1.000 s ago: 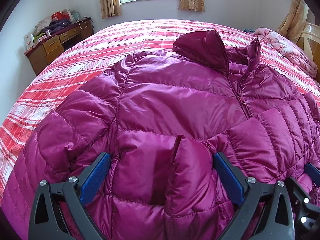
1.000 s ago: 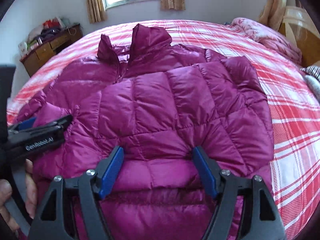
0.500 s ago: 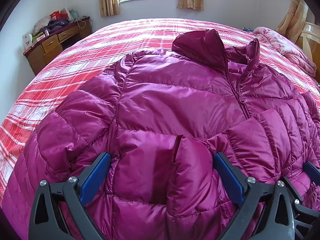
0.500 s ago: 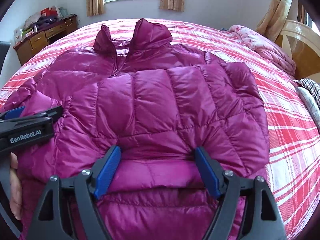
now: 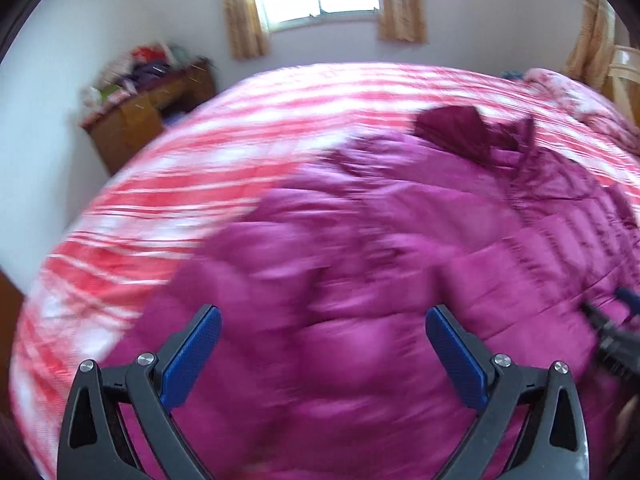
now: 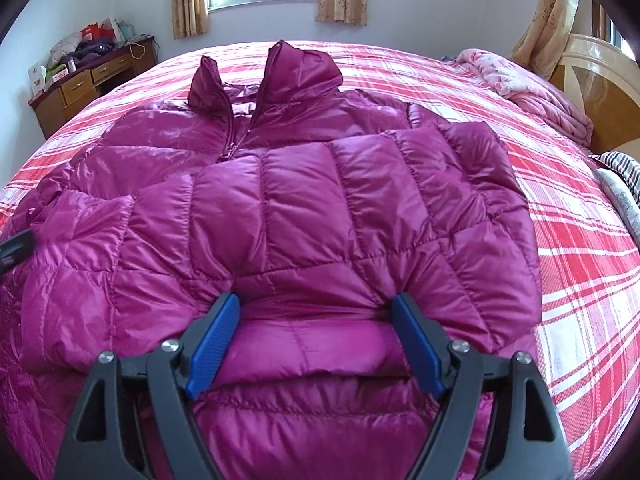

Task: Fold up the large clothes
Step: 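Move the left gripper to the other sleeve cuff and grasp it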

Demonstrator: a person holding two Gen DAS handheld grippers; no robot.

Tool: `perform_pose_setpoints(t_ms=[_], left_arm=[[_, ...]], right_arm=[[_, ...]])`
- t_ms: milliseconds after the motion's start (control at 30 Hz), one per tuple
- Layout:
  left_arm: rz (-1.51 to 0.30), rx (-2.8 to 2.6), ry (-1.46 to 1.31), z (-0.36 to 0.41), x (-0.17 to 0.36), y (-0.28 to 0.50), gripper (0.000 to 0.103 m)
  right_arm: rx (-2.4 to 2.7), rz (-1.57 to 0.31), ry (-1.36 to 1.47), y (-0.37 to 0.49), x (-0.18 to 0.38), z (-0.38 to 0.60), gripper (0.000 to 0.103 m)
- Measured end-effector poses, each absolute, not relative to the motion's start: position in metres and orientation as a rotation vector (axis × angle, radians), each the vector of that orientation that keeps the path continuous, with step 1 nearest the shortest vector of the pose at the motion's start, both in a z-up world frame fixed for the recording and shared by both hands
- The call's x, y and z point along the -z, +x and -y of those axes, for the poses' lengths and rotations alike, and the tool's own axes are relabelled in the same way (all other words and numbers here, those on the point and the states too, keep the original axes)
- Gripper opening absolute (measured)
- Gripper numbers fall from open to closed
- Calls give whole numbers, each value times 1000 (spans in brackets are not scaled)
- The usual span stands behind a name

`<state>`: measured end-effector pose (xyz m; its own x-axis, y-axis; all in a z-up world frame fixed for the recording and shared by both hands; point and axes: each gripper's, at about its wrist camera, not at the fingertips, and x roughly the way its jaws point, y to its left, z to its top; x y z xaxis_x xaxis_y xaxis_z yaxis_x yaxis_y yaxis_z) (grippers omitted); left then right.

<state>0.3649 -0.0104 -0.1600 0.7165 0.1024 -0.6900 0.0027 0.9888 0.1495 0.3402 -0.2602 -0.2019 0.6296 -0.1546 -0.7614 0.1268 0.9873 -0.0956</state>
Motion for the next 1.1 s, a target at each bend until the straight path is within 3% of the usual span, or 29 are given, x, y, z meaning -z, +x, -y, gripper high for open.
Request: perform_pose_setpoints(t_ms=[200, 400, 733, 767, 800, 867, 933, 1100], left_arm=[[-696, -282, 182, -83, 151, 309, 102], [-695, -367, 36, -158, 145, 249, 102], [-807, -247, -228, -176, 171, 224, 101], [-810, -247, -208, -171, 173, 224, 87], [-813, -248, -193, -167, 174, 226, 56], [-830, -265, -147, -163, 176, 230, 25], [-812, -268, -133, -168, 171, 230, 12], [-689, -319, -61, -185, 130, 234, 10]], right_arm=[[159, -873, -35, 339, 201, 260, 83], [158, -871, -36, 338, 201, 260, 84], [160, -862, -41, 335, 199, 259, 86], [160, -861, -40, 334, 199, 259, 86], [159, -860, -39, 334, 199, 259, 86], [157, -859, -37, 333, 199, 260, 87], [155, -858, -36, 332, 198, 261, 87], [153, -858, -36, 332, 199, 262, 88]])
